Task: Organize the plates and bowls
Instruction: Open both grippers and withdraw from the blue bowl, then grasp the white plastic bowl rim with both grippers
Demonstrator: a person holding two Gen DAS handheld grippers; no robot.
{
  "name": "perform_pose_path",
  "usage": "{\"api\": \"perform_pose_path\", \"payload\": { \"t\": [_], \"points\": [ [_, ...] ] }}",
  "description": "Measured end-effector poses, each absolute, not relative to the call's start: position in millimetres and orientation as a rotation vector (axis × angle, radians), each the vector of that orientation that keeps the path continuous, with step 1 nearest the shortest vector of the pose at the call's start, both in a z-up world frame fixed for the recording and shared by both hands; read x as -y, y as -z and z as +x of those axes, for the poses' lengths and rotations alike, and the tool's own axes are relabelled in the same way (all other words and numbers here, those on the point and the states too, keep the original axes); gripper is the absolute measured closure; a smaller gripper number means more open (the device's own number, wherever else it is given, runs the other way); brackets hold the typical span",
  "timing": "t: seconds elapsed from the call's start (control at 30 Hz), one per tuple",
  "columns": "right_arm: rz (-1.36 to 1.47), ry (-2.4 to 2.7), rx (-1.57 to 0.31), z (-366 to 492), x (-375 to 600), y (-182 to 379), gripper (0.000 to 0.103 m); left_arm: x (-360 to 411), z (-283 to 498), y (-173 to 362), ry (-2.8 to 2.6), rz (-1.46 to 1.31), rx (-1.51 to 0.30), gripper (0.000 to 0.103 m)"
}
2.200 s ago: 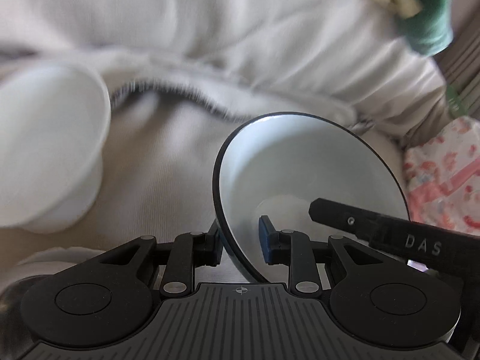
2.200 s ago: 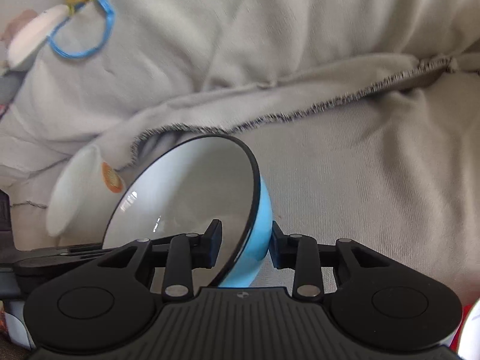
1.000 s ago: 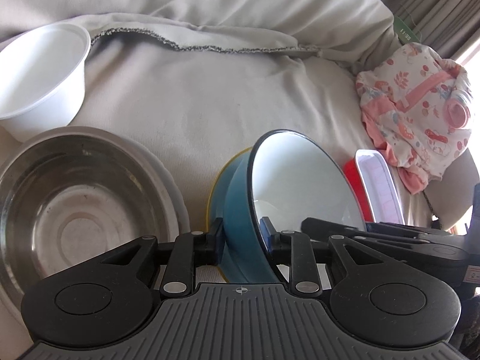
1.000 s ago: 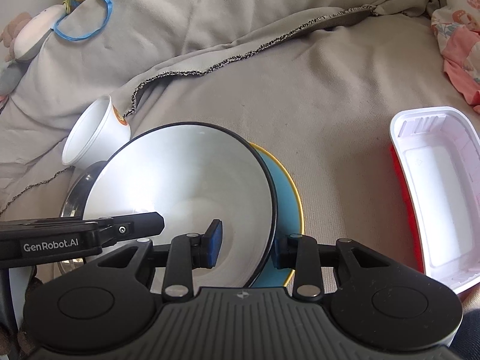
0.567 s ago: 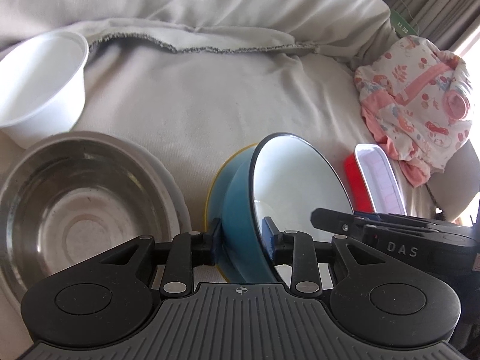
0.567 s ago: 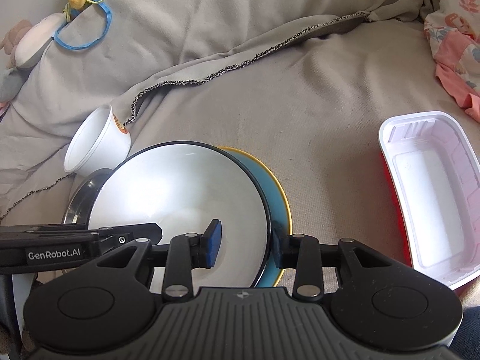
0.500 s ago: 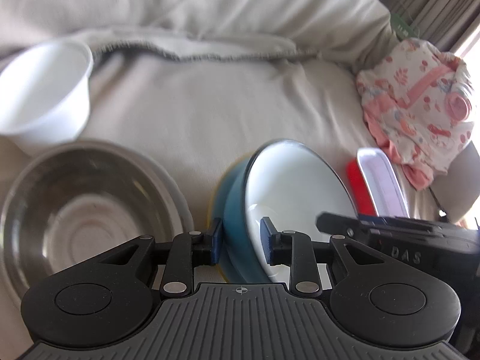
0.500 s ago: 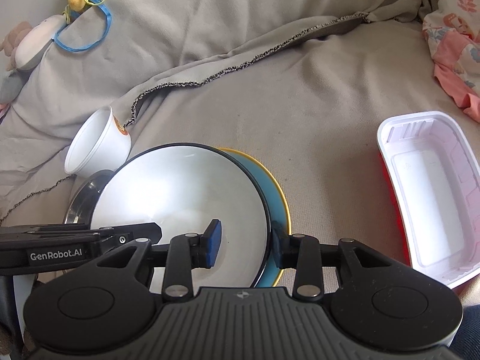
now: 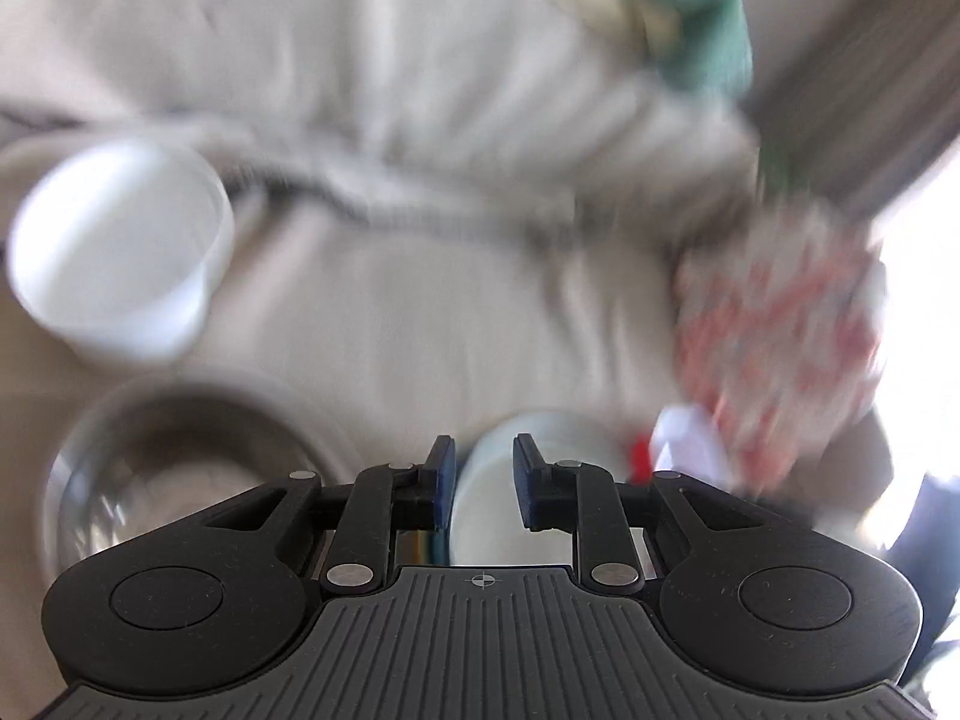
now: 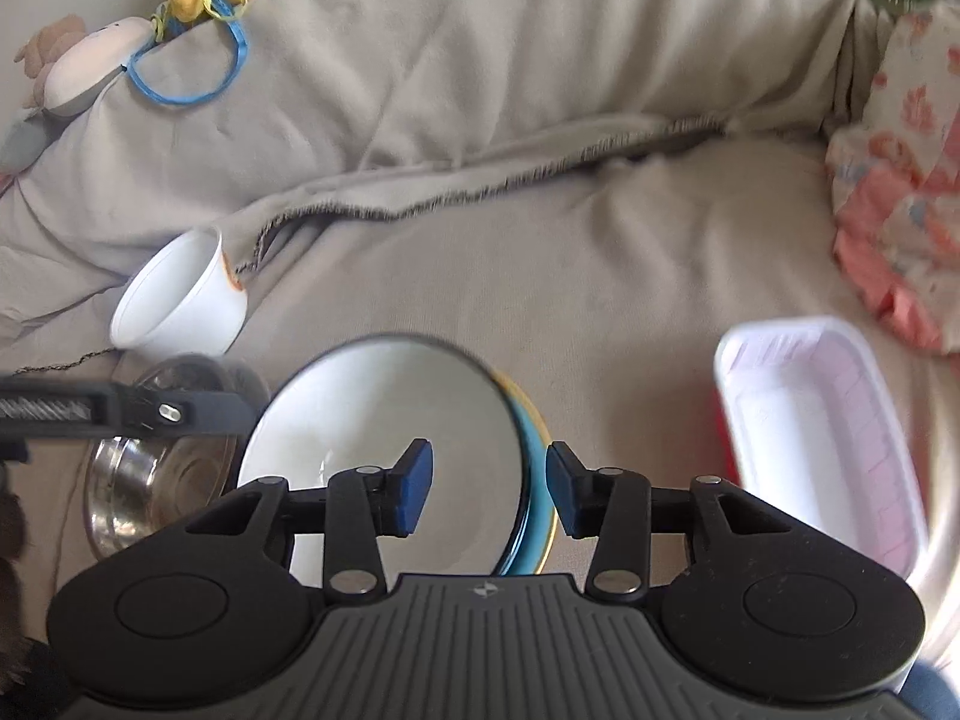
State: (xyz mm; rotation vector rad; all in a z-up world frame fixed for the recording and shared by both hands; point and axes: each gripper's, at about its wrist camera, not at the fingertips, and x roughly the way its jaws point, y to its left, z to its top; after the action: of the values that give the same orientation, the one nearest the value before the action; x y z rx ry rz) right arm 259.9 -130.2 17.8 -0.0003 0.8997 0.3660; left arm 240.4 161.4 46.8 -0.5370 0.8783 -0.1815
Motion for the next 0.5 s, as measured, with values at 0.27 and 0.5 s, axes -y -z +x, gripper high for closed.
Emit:
{"api": "perform_pose_path", "payload": {
  "t": [0.27, 0.5],
  "points": [
    [-0.142, -0.445, -0.810, 300, 37, -75, 0.053, -290, 242, -60, -0.383, -0.505, -0.693, 0.077],
    [-0.126, -0.596, -0.919, 340, -79, -49, 0.042, -357, 244, -8, -0.385, -0.758, -0.788, 0.077]
  ]
}}
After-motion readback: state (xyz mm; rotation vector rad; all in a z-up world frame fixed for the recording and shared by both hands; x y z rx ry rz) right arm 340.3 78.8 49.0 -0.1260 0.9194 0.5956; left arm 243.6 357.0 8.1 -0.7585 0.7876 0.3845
